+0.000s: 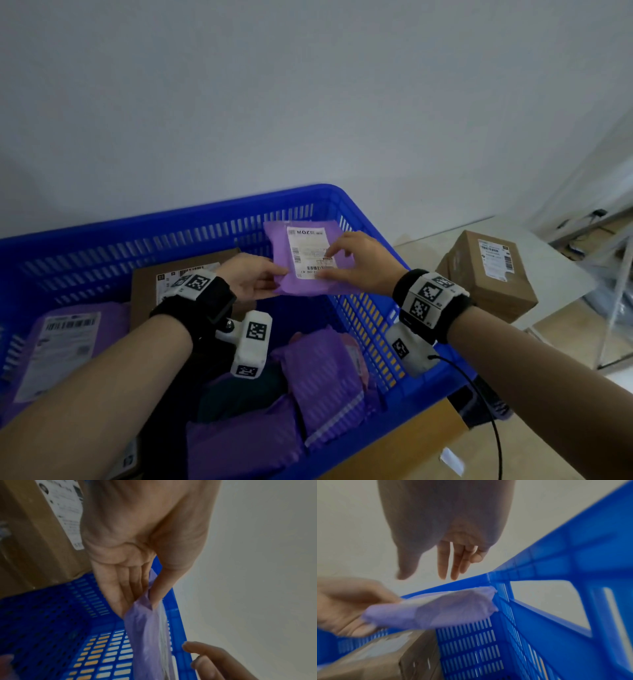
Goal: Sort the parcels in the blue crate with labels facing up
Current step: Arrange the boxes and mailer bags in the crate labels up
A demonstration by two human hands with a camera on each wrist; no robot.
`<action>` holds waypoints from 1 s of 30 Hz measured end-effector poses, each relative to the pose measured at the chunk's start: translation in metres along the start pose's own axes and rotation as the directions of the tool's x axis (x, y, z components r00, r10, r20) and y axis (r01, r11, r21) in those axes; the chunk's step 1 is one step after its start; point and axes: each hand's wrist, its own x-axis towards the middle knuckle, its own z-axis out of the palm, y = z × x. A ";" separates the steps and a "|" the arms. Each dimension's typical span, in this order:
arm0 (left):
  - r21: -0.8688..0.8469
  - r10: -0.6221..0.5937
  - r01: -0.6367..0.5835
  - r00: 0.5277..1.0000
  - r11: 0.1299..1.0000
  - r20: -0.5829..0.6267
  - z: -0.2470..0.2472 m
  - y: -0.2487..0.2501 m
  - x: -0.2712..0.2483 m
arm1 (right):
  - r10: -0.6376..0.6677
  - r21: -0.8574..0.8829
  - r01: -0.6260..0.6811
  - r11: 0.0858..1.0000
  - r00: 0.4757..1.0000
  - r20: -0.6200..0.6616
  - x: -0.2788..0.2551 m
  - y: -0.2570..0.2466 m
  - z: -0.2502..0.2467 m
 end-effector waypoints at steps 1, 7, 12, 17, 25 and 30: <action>0.033 0.022 -0.021 1.000 0.999 -0.011 -0.001 -0.001 -0.001 | 0.032 0.028 -0.031 0.999 0.998 -0.051 0.002 0.004 -0.001; 0.490 0.350 -0.242 0.926 0.837 -0.140 -0.011 0.007 -0.003 | 0.065 0.015 -0.063 0.998 0.979 -0.192 0.017 0.012 -0.009; 0.851 0.586 -0.298 0.810 0.431 -0.013 -0.017 0.026 -0.014 | -0.201 -0.219 0.168 0.961 0.970 -0.134 0.038 -0.012 -0.017; 0.990 0.668 -0.138 0.739 0.024 0.087 -0.027 0.037 -0.022 | -0.433 -0.492 0.322 0.809 0.893 -0.127 0.057 -0.035 -0.012; 0.982 0.755 -0.180 0.651 0.054 0.077 -0.041 0.040 -0.019 | -0.211 -0.318 0.176 0.932 0.974 -0.078 0.072 -0.046 -0.011; 0.633 0.740 -0.449 0.593 0.631 -0.317 -0.042 0.023 -0.006 | 0.109 0.149 -0.076 0.986 0.968 -0.226 0.070 -0.023 -0.027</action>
